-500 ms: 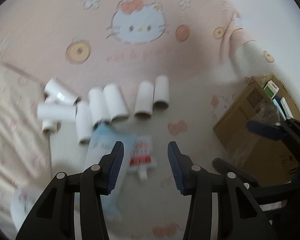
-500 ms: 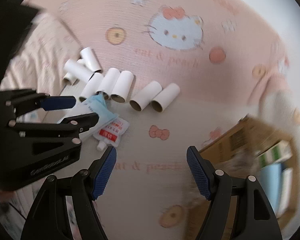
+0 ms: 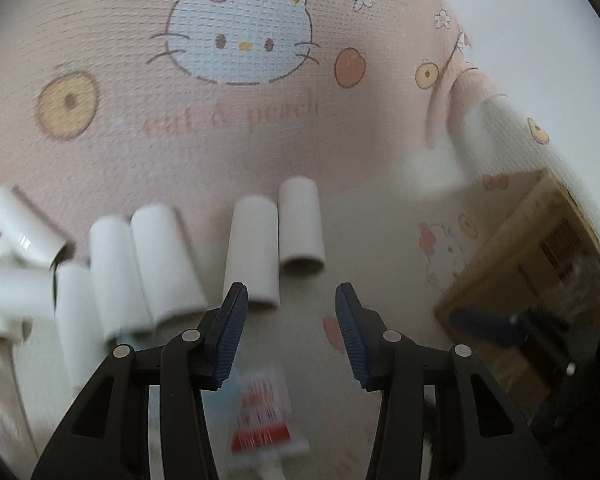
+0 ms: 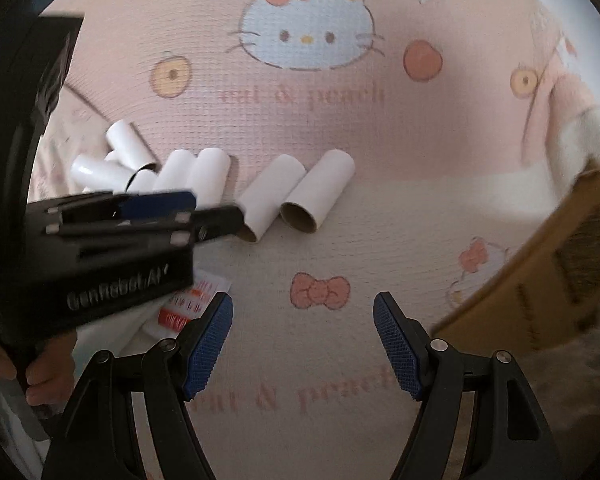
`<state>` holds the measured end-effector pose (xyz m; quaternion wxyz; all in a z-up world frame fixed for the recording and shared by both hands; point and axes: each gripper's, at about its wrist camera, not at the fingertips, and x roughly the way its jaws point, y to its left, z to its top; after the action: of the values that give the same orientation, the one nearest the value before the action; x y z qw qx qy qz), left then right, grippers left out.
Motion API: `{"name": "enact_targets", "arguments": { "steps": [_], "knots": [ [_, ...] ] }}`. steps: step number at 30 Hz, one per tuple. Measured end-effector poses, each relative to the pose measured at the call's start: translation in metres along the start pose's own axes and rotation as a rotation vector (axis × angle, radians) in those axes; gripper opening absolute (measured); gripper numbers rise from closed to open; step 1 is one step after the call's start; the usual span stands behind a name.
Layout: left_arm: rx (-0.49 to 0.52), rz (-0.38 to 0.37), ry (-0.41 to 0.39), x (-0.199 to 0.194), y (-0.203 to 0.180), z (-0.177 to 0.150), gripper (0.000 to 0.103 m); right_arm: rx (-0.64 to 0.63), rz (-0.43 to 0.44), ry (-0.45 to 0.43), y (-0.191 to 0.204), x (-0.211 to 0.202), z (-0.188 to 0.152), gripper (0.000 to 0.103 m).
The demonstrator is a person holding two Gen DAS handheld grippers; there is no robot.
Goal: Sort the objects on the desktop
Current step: 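Move the right gripper toward a standing white cardboard tube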
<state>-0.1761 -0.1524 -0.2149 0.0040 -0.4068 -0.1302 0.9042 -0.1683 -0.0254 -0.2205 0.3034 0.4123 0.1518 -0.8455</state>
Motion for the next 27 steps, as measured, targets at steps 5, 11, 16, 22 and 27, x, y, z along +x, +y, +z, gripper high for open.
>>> {"name": "enact_targets", "arguments": {
  "steps": [5,11,16,22,27],
  "knots": [
    [-0.121,-0.094,0.076,0.032,0.032,0.016,0.042,0.017,0.012,-0.001,0.001,0.027,0.009,0.071],
    [-0.283,-0.195,0.113,0.038,0.063,0.013,0.042,0.075,0.089,0.023,0.005,0.056,0.017,0.071],
    [-0.319,-0.172,0.139,0.046,0.069,0.012,0.042,0.078,0.116,0.039,0.011,0.072,0.024,0.071],
    [-0.380,-0.216,0.247,0.065,0.078,0.005,0.042,0.093,0.139,0.056,0.011,0.089,0.033,0.071],
    [-0.340,-0.187,0.252,0.066,0.071,0.004,0.042,0.068,0.172,0.073,0.008,0.102,0.042,0.070]
  ]
}}
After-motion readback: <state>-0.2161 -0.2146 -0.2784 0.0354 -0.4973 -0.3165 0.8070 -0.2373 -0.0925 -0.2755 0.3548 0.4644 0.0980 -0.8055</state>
